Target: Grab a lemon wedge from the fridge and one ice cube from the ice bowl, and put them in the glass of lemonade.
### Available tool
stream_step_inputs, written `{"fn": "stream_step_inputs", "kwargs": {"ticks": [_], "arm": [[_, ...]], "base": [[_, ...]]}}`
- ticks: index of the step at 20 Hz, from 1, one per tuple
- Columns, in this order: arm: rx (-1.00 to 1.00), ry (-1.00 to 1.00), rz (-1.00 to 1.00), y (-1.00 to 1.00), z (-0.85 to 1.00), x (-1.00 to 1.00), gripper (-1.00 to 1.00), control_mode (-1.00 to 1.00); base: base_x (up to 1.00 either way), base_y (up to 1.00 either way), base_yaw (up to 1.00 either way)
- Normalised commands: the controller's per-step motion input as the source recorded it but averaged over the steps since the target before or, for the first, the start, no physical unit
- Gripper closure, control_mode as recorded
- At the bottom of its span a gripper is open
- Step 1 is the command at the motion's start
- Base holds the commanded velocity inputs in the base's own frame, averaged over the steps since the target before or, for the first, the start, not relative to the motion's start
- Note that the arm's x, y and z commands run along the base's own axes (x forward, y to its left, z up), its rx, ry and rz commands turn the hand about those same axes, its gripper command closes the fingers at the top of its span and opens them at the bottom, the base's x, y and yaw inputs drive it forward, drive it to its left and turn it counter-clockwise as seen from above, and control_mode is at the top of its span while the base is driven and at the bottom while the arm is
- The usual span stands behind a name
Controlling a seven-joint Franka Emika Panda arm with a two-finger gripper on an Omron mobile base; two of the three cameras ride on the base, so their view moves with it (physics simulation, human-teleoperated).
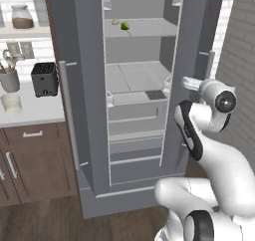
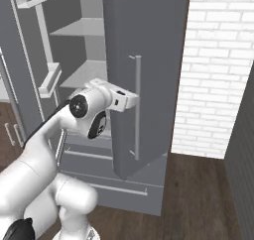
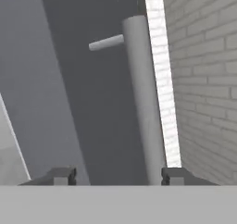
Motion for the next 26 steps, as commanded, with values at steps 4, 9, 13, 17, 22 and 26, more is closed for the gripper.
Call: {"fn": "stream_step_inputs", "kwargs": {"ticks": [4,9,13,17,22,26], "arm": [[0.05,0.01,-0.08,0.49,1.00,-0.80,-1.00,-1.00],[0.10,0.19,-0.12,0.85,0.98,-0.57,-1.00,-1.00],[0.13,0.48,-0.11,0.73,0.44,0.05,-1.00,-1.00],[0.10,0.22,0.00,0.16,-0.11,0.33,-1.00,-1.00],[0.00,0.00,0.00,0.00,-0.48,0.76,-1.00,-1.00],[-0.03,0.00,0.00,0.00,-0.42,0.96,-1.00,-1.00]], "base": [[0.00,0.00,0.00],[0.00,0.00,0.00],[0.00,0.00,0.00],[0.00,0.00,0.00],[0.00,0.00,0.00],[0.00,0.00,0.00]]}}
